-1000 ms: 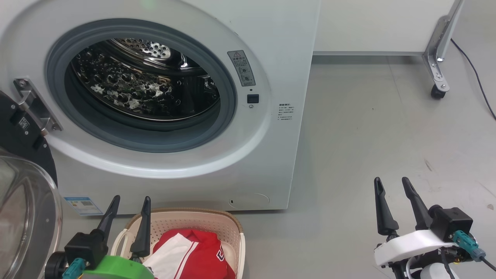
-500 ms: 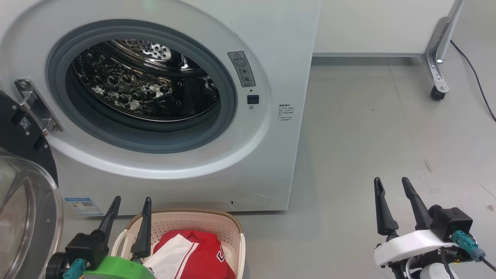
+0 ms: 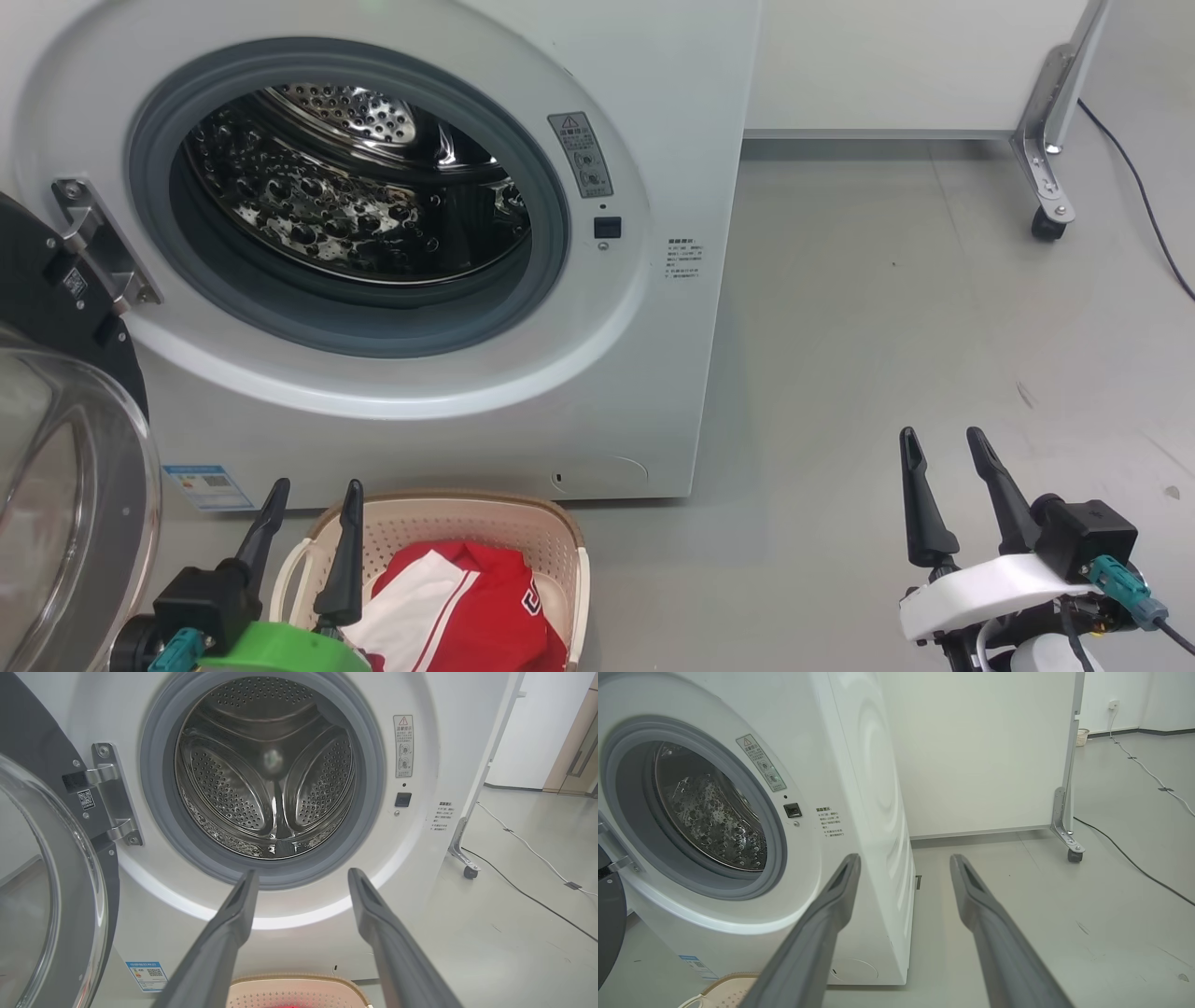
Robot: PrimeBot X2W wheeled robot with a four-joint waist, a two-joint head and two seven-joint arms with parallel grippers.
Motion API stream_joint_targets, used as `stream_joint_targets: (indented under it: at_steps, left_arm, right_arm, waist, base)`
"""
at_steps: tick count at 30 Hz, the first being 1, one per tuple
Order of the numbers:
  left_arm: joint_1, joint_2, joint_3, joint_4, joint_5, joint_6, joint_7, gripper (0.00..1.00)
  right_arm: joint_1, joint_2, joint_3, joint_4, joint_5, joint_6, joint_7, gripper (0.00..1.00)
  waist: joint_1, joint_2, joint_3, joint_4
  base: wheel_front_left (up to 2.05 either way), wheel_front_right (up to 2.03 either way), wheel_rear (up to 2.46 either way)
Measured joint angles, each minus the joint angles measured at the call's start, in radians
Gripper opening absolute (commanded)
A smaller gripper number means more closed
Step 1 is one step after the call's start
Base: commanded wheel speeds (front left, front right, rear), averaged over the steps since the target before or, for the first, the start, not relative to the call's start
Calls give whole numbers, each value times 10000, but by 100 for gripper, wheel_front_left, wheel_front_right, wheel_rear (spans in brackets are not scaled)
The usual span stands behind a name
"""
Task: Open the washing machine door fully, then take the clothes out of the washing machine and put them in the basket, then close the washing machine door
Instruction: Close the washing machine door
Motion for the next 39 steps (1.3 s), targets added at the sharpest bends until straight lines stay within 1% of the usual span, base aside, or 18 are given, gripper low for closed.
stream_joint_targets:
  at_steps: [10,26,39]
  left_arm:
    - [9,0,2,-25,-69,0,0,100]
    - [12,0,-27,-136,-54,0,0,100]
    - [22,0,-38,-205,-52,-2,0,100]
  right_arm:
    - [0,0,2,2,0,0,0,100]
    - [1,-15,63,59,-17,0,0,100]
    - [1,-40,138,96,-73,0,0,100]
  waist:
    - [0,0,52,-11]
    - [0,0,96,55]
    - [0,0,56,106]
  base:
    - [-116,116,0]
    - [-144,144,0]
    - [-96,96,0]
